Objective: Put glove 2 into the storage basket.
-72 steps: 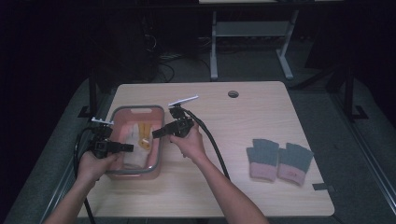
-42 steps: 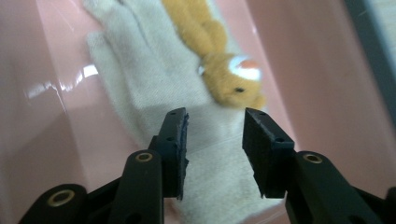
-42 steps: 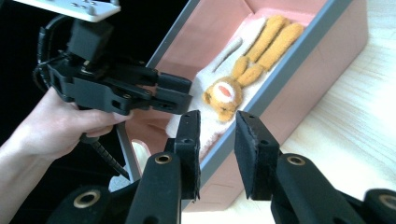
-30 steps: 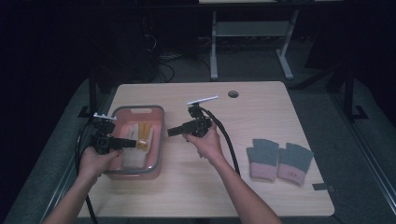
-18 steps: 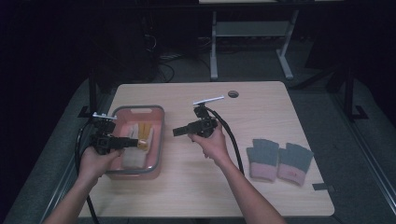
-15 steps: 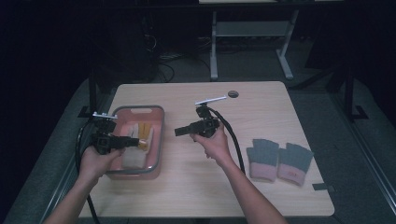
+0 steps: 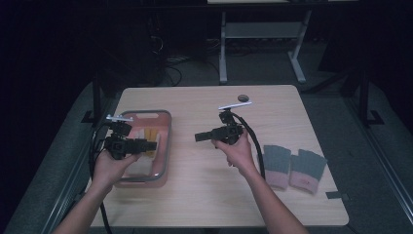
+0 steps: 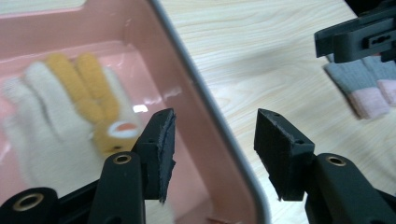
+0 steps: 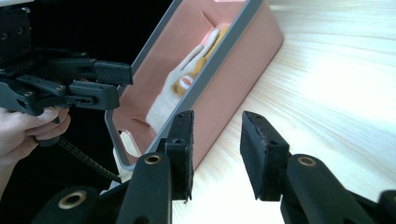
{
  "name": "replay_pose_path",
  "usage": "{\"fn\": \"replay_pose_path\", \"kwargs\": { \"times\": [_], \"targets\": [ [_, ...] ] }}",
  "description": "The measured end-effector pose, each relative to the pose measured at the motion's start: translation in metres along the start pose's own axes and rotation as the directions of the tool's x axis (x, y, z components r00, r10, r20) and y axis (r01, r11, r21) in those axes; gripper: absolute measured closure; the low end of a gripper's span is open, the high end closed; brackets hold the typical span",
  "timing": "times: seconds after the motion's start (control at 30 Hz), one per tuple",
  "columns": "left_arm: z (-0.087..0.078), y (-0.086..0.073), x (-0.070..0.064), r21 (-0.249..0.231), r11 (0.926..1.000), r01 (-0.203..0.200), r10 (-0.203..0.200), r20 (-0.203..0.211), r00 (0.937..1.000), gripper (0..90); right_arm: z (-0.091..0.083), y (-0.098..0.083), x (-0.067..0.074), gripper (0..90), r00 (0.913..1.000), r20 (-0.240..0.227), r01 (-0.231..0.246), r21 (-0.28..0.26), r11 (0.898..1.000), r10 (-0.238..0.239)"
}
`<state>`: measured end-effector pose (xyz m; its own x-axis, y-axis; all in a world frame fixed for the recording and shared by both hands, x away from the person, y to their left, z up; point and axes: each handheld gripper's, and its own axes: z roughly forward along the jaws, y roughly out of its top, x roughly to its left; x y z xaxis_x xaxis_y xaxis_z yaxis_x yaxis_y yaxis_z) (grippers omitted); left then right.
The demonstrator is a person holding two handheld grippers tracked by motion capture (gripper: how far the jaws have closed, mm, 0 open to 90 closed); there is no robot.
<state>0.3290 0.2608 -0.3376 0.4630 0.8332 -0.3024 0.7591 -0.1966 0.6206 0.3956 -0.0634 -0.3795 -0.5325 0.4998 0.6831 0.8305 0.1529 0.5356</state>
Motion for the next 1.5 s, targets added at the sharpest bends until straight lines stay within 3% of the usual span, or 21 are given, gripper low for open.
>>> {"fn": "replay_pose_path", "kwargs": {
  "times": [0.4,0.73,1.0,1.5],
  "targets": [
    [0.015,0.008,-0.029,-0.014,0.9992,-0.038,0.038,0.044,0.9983,42.8,-0.036,-0.017,-0.021,60.9,0.9993,0.019,-0.03,-0.044,0.999,0.031],
    [0.03,0.014,-0.057,-0.015,0.9966,-0.081,0.082,0.085,0.993,36.4,-0.056,-0.033,-0.035,58.3,0.9985,0.018,-0.05,-0.064,0.997,0.051],
    [0.043,0.014,-0.08,-0.007,0.9926,-0.122,0.121,0.126,0.9845,32.0,-0.078,-0.047,-0.046,57.0,0.9961,0.059,-0.061,-0.086,0.994,0.067],
    [0.071,0.013,-0.116,-0.005,0.9897,-0.143,0.141,0.206,0.9683,26.5,-0.104,-0.073,-0.062,53.0,0.9891,0.123,-0.074,-0.068,0.995,0.082]
  ]
}}
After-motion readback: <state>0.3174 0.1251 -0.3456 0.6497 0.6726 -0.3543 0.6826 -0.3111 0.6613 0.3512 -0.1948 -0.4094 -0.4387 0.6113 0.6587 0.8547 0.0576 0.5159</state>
